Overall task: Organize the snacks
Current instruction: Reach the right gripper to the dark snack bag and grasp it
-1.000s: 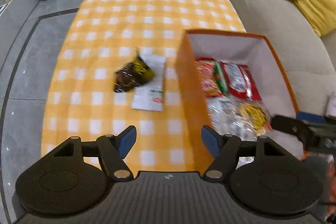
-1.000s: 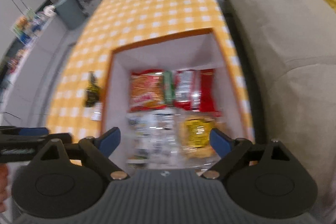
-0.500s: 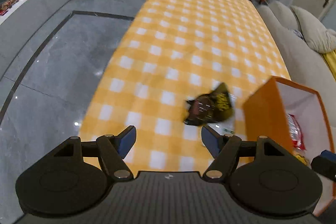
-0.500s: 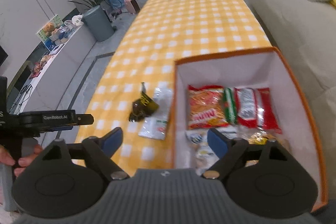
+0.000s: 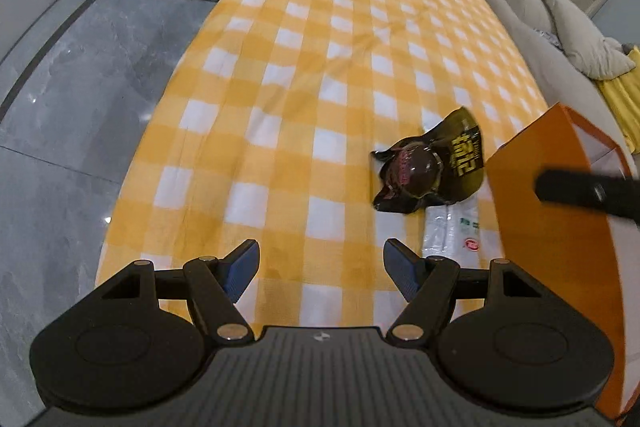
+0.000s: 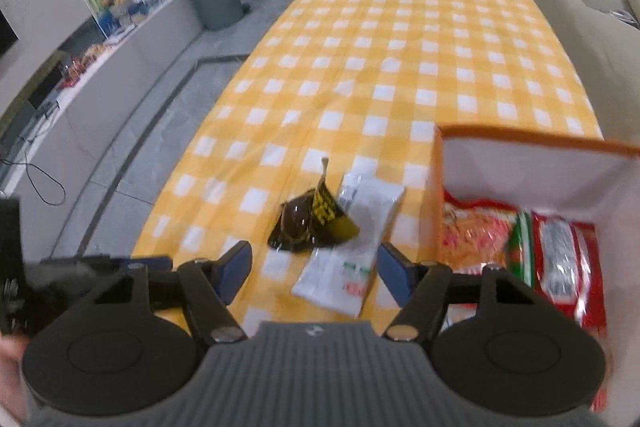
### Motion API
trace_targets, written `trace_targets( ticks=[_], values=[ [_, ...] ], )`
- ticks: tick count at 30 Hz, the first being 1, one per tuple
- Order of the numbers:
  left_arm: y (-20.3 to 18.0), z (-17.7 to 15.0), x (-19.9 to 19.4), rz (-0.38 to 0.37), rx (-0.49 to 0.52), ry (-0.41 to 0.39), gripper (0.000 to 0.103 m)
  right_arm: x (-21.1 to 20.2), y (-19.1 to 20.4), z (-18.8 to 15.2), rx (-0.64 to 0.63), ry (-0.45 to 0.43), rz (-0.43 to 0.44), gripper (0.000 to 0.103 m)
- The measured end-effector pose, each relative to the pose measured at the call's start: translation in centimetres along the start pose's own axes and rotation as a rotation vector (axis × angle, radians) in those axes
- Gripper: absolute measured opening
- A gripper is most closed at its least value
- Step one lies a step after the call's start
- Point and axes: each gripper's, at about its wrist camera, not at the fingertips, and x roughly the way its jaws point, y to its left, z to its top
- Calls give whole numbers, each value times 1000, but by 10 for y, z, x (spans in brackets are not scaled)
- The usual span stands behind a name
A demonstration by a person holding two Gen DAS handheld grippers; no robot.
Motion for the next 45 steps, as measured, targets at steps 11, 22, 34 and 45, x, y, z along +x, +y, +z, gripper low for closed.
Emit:
trace_targets(
  ticks=[11, 22, 34, 45],
  values=[
    [12, 8, 12, 61, -4, 12, 83, 89, 17, 42, -46, 130, -61, 84],
    [18, 10, 16, 62, -37, 28, 83, 144, 30, 36, -110, 161, -103, 76],
    [19, 11, 16, 59, -56, 38, 84, 134, 49, 21, -242, 141, -196, 46],
    [19, 8, 15, 41, -66, 41, 87, 117, 31, 14, -57, 194, -77, 72]
  ],
)
